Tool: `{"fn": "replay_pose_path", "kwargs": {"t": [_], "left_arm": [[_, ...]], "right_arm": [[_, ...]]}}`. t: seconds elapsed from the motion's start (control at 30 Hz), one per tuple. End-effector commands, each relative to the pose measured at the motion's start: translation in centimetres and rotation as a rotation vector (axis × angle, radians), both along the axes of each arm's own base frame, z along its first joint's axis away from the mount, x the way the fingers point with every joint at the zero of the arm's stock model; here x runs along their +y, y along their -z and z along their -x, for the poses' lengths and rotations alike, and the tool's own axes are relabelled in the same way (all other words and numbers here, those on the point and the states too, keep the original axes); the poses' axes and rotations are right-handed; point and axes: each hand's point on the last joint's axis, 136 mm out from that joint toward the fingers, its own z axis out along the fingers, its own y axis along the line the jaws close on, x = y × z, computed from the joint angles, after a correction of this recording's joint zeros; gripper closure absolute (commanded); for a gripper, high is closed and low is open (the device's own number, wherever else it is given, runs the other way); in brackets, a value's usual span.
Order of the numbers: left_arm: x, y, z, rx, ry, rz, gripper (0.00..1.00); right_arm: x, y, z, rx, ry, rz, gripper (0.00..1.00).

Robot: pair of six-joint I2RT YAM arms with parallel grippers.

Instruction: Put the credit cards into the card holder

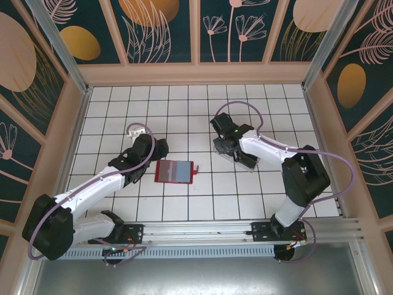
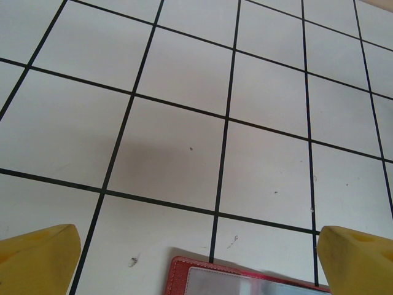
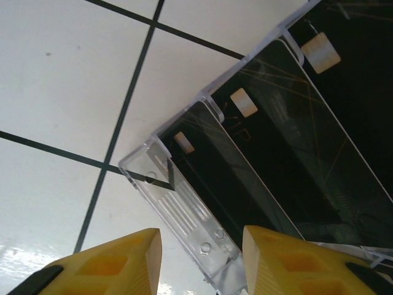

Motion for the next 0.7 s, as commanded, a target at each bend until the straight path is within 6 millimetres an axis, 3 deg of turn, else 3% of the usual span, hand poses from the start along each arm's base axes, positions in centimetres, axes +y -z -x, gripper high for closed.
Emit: {"fn": "replay_pose_path", "kwargs": {"t": [0.0, 0.67], "left_arm": [[0.3, -0.1, 0.0, -0.008, -0.001, -0.028, 0.02], [0.2, 0.2, 0.2, -0.003, -0.001, -0.011, 0.01]], "right_arm": [[-0.4, -0.3, -0.6, -0.023, -0.002, 0.066, 0.6], [-0.5, 2.4, 0.2, 0.032, -0.032, 0.13, 0.61]]}}
